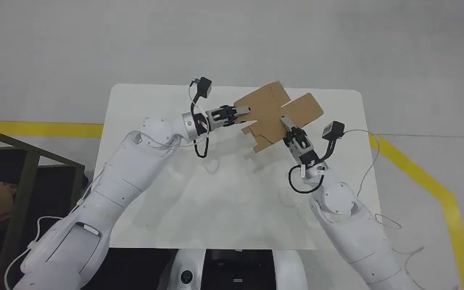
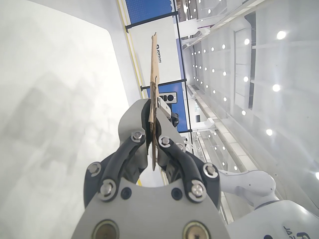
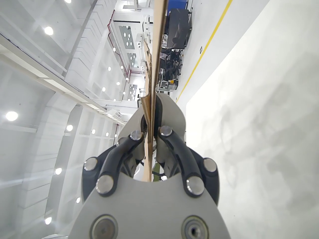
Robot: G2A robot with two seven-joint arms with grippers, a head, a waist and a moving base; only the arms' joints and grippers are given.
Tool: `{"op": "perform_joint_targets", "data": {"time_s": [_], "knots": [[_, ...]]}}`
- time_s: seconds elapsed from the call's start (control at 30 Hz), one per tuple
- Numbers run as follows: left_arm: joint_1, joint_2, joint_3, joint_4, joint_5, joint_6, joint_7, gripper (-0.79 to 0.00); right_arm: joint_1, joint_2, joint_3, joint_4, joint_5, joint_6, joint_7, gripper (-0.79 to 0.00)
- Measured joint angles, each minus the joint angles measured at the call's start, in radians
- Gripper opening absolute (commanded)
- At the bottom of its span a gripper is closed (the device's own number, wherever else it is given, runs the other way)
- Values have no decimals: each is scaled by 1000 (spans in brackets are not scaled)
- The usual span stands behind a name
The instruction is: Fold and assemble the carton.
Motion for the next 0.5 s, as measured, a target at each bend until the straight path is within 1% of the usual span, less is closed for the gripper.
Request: {"op": "perform_joint_targets", "data": {"time_s": [0.17, 0.27, 0.3, 0.37, 0.5], "knots": [[3, 1, -22, -12, 9, -6, -19, -785, 1, 0, 35, 12, 15, 2, 26, 0], [-4, 4, -29, -11, 28, -15, -82, -785, -6, 6, 87, 27, 10, -6, 40, 0], [-13, 6, -33, -3, 38, -21, -117, -785, -10, 9, 109, 30, 2, -9, 50, 0], [-23, 7, -41, 11, 47, -25, -150, -785, -18, 16, 143, 33, -14, -6, 74, 0], [-33, 15, -73, 44, 48, -31, -201, -785, -40, 31, 211, 32, -58, 38, 158, 0]]}}
